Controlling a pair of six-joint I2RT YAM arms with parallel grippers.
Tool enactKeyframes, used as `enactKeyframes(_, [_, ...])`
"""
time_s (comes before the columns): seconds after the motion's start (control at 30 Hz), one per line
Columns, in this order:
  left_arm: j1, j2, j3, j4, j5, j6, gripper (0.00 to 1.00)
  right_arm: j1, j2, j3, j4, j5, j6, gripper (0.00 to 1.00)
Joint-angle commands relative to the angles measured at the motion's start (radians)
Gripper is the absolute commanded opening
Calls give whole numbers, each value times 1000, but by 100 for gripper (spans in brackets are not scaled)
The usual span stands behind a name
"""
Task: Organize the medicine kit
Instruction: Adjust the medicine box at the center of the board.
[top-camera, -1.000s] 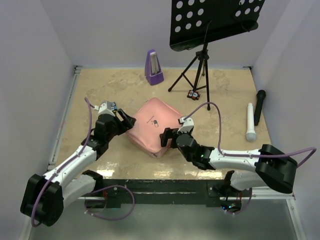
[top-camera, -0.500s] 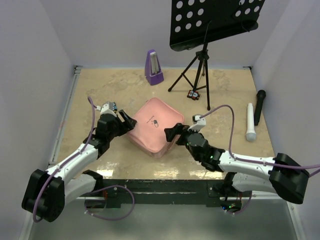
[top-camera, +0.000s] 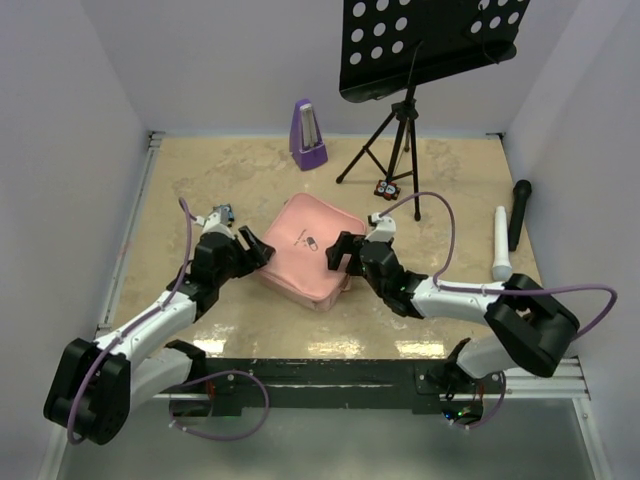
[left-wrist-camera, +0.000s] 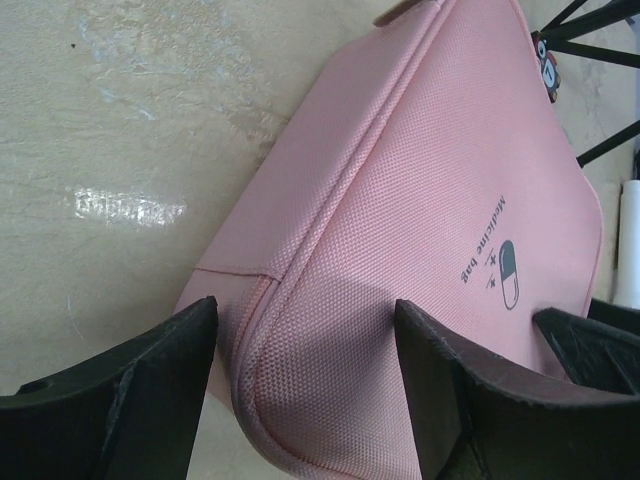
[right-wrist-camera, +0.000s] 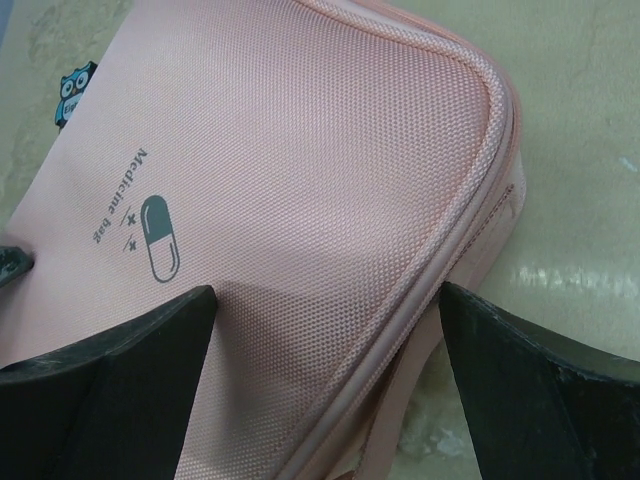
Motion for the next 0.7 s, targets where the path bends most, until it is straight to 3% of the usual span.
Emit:
enactKeyframes(0.0, [-7,-52,-22,28,65,-1,74,-5,71,103,103,-116,-87,98])
enactKeyframes(0.3, [-5,-120,-27,-48,4,-1,75,-13,164,221,71,-114,-138,98])
enactKeyframes(0.67, [51,-148,71,-221,-50,33,83,-13,-112,95,-55,45,-161,98])
